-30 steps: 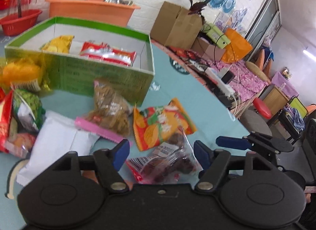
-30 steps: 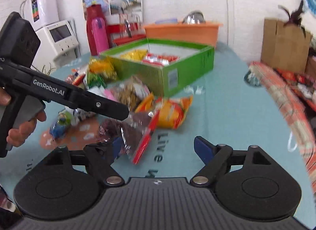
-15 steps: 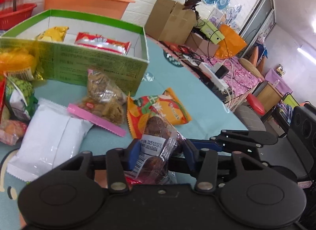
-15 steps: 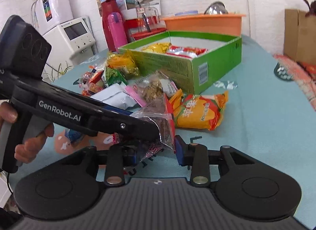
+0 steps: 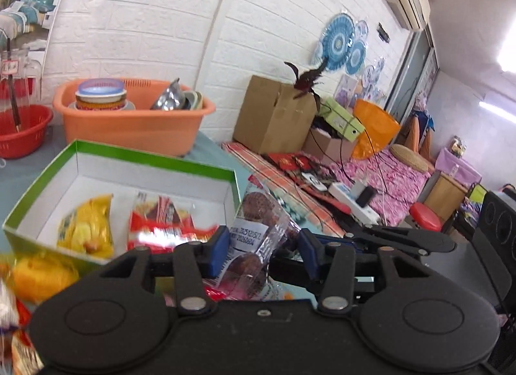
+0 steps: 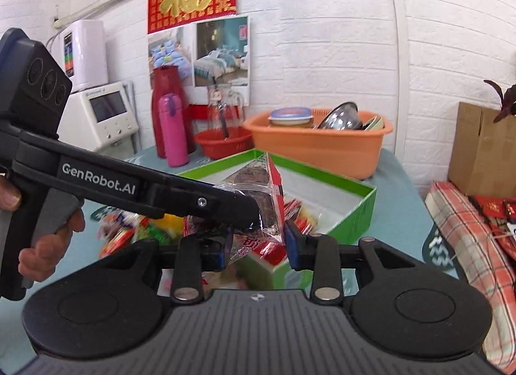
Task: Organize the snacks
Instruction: 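Carry the dates bag into the green box and release, then grasp the white snack packet with the left tool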
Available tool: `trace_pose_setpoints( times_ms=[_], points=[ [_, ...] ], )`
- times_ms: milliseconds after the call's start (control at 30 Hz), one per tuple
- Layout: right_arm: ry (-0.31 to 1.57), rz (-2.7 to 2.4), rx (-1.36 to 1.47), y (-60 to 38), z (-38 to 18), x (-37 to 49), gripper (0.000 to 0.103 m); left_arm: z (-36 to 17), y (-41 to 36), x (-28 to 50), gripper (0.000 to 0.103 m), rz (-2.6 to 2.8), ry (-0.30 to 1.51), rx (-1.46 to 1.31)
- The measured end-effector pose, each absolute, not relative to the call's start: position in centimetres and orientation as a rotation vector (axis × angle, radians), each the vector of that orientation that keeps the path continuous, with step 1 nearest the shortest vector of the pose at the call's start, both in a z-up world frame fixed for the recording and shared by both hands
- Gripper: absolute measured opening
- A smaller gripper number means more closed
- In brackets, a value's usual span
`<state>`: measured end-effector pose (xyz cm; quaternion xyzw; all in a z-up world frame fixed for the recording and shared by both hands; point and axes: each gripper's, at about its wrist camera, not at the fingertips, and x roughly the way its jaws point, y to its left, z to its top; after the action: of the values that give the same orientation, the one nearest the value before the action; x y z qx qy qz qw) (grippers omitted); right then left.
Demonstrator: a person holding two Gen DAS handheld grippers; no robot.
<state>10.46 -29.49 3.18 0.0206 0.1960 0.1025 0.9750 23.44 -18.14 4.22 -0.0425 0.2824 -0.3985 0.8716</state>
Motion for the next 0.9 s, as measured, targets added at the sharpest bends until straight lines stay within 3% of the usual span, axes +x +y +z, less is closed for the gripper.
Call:
trace_pose_setpoints(
  times_ms=[233, 300, 367, 433, 467, 500, 533, 567, 767, 800, 833, 900],
  points=[
    [0.401, 0.175, 0.069, -31.8, 2.1, 15.3, 0.06, 3.0, -19.9, 29.6, 0.091, -0.842, 0.627, -0.118],
    [0.41, 0.161, 0.075, -32.3, 1.7, 16.3, 0.057, 2.6, -20.3, 30.9, 0.082, -0.844, 0.638, -0.122],
    [0.412, 0.157, 0.083, -32.8, 1.3, 17.3, 0.057, 2.2, -20.8, 32.0, 0.082, -0.839, 0.647, -0.119],
    [0.416, 0.164, 0.091, -33.0, 0.9, 18.1, 0.057, 1.8, -21.2, 33.0, 0.091, -0.829, 0.652, -0.125],
    [0.418, 0.158, 0.084, -33.0, 0.6, 18.5, 0.061, 1.6, -21.4, 33.2, 0.103, -0.812, 0.655, -0.126],
    [0.413, 0.137, 0.073, -32.9, 0.3, 18.7, 0.07, 1.4, -21.3, 33.4, 0.103, -0.796, 0.658, -0.132],
    [0.407, 0.114, 0.06, -33.0, 0.0, 18.7, 0.09, 1.3, -21.1, 33.4, 0.103, -0.783, 0.658, -0.142],
    [0.397, 0.09, 0.054, -33.1, -0.1, 18.5, 0.1, 1.2, -20.8, 33.3, 0.103, -0.771, 0.654, -0.151],
    [0.393, 0.094, 0.037, -33.2, 0.3, 17.1, 0.103, 1.9, -19.0, 32.4, 0.103, -0.71, 0.66, -0.149],
    [0.407, 0.108, 0.015, -32.8, 0.5, 16.8, 0.093, 2.1, -18.7, 32.0, 0.103, -0.707, 0.658, -0.153],
    [0.43, 0.12, -0.007, -32.4, 0.6, 16.7, 0.067, 2.5, -18.3, 31.6, 0.103, -0.708, 0.65, -0.154],
    [0.472, 0.141, -0.052, -31.4, 0.5, 16.6, 0.053, 3.2, -17.8, 30.6, 0.103, -0.701, 0.628, -0.138]
  ],
)
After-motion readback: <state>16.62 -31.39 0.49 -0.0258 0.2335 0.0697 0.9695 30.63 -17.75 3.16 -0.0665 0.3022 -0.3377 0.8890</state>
